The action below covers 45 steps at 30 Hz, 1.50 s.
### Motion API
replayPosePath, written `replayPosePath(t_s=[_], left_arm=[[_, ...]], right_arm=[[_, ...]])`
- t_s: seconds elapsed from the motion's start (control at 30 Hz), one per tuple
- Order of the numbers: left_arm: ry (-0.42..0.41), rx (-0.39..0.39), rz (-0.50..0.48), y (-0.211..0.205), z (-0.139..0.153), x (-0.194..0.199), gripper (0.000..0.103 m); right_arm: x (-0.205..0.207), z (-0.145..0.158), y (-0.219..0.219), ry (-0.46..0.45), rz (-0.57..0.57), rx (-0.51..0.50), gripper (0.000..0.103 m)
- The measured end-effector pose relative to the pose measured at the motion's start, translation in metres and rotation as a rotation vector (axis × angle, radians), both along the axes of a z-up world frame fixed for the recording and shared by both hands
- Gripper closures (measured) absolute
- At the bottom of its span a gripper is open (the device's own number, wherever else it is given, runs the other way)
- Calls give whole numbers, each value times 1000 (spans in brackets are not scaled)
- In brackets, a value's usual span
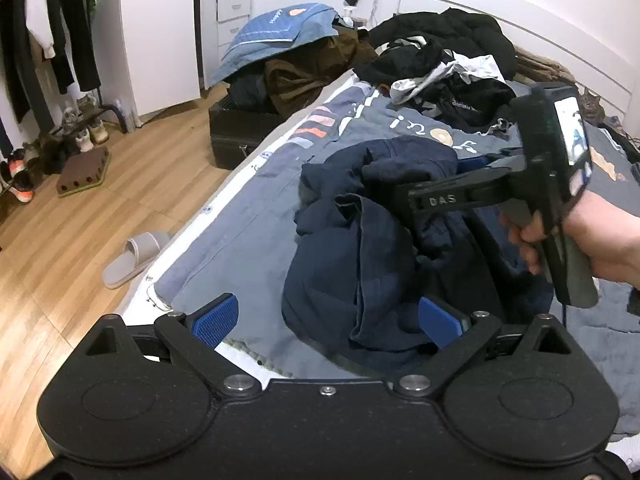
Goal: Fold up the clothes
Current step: 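Lower the right gripper onto the navy T-shirt and close on its fabric, then lift the shirt with the right gripper while the left gripper closes on another edge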
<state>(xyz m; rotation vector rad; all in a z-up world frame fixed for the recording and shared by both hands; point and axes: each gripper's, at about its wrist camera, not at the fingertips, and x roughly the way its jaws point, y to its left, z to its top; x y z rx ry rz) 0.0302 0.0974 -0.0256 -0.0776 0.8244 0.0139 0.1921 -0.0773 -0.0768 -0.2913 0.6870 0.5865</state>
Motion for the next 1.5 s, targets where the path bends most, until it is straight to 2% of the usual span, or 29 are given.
replayPosePath(t_s=[0.07, 0.1, 0.17, 0.27, 0.47, 0.63, 1.03, 1.23, 1.33, 1.5], left_arm=[[-3, 4, 0, 0, 1, -3, 6], [-7, -3, 1, -1, 2, -2, 6], [-15, -29, 10, -2, 4, -3, 6], [-29, -64, 15, -1, 7, -6, 6], [-63, -72, 0, -11, 18, -10, 6], [-102, -67, -37, -31, 31, -15, 5], [-192, -58, -180, -106, 61, -20, 2], [-200, -56, -274, -161, 61, -5, 0], [-179, -53, -328, -195, 48, 7, 0], [-110, -26, -428, -253, 6, 34, 0]], right_arm=[[4, -3, 2, 3, -15, -23, 41], [6, -4, 1, 0, -29, -31, 49], [9, -2, -4, 2, -64, -23, 73], [10, 4, -17, 12, -99, 17, 84], [8, 29, -58, 10, -192, 118, 88], [4, 68, -116, -9, -300, 216, 89], [-56, 153, -308, -168, -608, 359, 91], [-82, 113, -370, -157, -695, 341, 91], [-94, 91, -400, -148, -737, 331, 91], [-115, 53, -451, -134, -807, 313, 90]])
